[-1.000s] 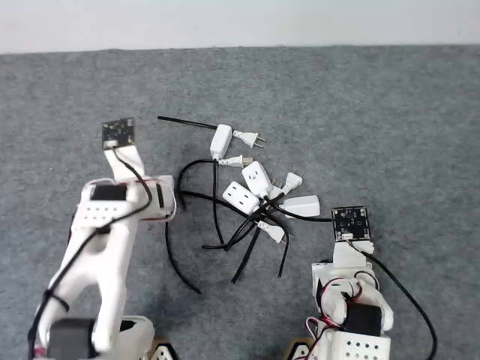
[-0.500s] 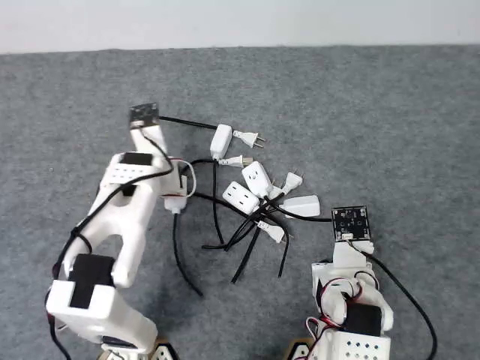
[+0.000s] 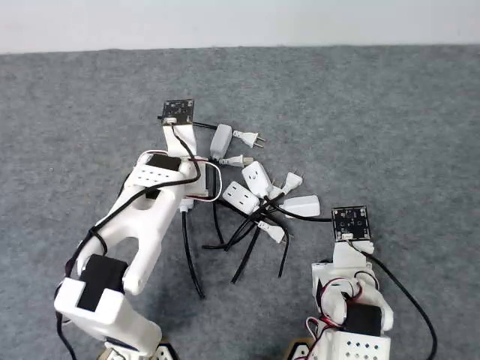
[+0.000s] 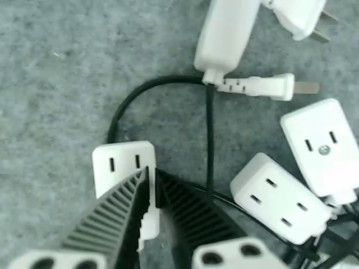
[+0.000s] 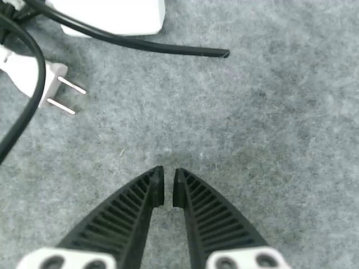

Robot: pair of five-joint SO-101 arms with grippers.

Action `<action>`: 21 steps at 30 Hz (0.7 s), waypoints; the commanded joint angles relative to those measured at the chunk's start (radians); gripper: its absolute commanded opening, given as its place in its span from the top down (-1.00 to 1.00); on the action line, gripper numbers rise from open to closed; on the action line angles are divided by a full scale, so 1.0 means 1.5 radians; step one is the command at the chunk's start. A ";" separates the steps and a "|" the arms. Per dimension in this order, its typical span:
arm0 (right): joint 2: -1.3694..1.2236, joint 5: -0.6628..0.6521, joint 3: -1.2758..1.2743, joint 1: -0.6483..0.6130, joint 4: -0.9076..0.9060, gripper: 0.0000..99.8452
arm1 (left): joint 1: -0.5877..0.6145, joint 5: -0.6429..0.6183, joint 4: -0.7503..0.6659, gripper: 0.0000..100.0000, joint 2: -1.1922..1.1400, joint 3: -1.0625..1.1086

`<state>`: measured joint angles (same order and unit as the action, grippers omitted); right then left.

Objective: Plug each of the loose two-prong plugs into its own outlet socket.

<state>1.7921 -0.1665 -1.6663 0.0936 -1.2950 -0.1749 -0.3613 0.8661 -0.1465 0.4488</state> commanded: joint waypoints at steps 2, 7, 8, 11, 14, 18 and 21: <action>0.007 0.002 -0.009 0.009 -0.002 0.92 | -0.007 -0.003 -0.010 0.97 0.001 -0.004; 0.007 0.002 -0.009 0.009 -0.002 0.92 | -0.003 -0.003 -0.010 0.97 0.002 -0.005; 0.007 0.002 -0.009 0.009 -0.002 0.92 | -0.003 -0.003 -0.009 0.97 0.002 -0.009; 0.007 0.002 -0.009 0.009 -0.002 0.92 | 0.019 -0.003 0.009 0.97 0.002 -0.042; 0.007 0.002 -0.009 0.009 -0.002 0.92 | 0.045 -0.003 0.043 0.97 0.002 -0.092; 0.007 0.002 -0.009 0.009 -0.001 0.92 | 0.062 -0.003 0.069 0.97 0.002 -0.138; 0.007 0.002 -0.009 0.009 -0.001 0.92 | 0.076 -0.003 0.070 0.97 0.002 -0.153</action>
<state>1.7921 -0.1665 -1.6663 0.0936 -1.2950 -0.0859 -0.3613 0.9582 -0.1511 0.2846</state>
